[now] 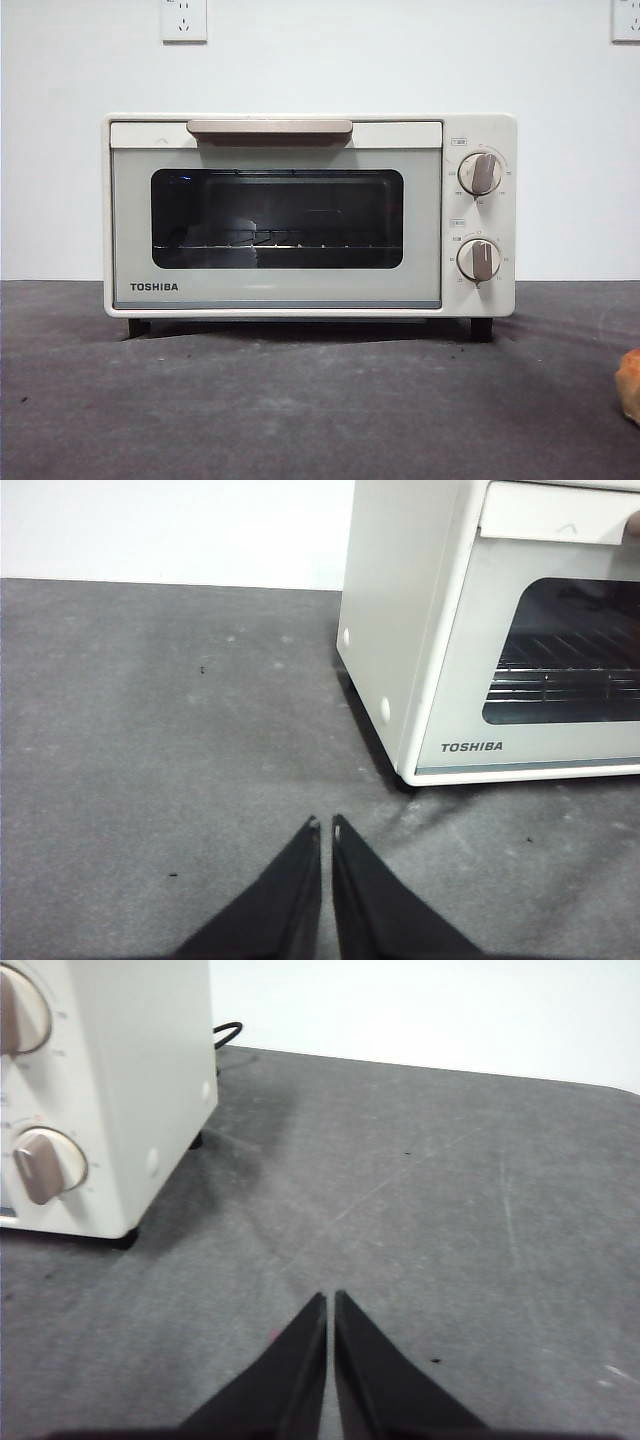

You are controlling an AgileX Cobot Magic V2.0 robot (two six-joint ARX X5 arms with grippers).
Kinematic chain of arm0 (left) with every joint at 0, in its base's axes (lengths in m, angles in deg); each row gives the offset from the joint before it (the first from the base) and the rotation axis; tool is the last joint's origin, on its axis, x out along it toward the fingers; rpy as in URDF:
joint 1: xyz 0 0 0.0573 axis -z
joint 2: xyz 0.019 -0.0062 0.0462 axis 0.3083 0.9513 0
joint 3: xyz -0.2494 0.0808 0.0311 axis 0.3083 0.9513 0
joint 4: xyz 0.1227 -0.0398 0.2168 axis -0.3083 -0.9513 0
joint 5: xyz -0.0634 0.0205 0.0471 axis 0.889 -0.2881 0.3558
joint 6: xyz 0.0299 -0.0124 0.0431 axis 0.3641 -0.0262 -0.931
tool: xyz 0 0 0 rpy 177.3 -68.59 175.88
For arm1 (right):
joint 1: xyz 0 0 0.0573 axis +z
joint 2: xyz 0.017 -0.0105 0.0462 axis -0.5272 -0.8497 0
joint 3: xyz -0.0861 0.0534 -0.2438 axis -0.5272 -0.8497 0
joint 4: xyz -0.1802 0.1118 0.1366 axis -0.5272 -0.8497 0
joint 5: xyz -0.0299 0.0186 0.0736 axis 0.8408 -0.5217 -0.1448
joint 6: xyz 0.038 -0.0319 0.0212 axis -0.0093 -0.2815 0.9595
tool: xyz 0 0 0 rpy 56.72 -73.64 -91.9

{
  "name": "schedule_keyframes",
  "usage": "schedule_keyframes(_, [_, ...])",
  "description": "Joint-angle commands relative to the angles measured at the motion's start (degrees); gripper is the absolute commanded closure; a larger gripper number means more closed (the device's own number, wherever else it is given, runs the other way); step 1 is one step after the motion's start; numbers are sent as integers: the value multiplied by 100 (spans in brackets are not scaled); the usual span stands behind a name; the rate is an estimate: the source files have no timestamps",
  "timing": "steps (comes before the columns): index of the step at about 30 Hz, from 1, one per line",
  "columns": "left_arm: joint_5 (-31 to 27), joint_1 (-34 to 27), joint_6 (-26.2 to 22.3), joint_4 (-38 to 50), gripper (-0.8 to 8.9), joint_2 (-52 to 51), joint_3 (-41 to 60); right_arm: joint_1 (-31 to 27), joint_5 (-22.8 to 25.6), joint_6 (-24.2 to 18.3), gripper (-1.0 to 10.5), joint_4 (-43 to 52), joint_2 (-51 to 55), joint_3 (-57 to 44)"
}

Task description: The left arm flap open the oven, the right arm pick bread and place it into oven, the left arm flap close the oven

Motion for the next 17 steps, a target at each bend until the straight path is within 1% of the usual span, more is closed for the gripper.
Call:
schedule_keyframes(1, [55,-4,411,92,789,-7,92,-2,-199,610,939,57,9,-35])
schedule_keyframes(3, [55,-4,833,166,797,-7,92,-2,-275,960,939,111,9,-35])
schedule_keyframes(5, [57,-2,1075,232,797,2,83,-2,-411,1298,939,219,9,-22])
schedule_keyframes(8, [57,2,1582,348,797,4,-28,0,-459,1930,939,319,9,96])
schedule_keyframes(10, [52,0,1956,448,797,11,-155,0,-457,2232,939,356,7,240])
schedule_keyframes(13, [52,0,2334,487,797,111,-452,0,-455,2474,939,334,0,555])
schedule_keyframes(17, [61,2,2643,466,797,538,-1056,0,-509,2664,939,98,-195,1207])
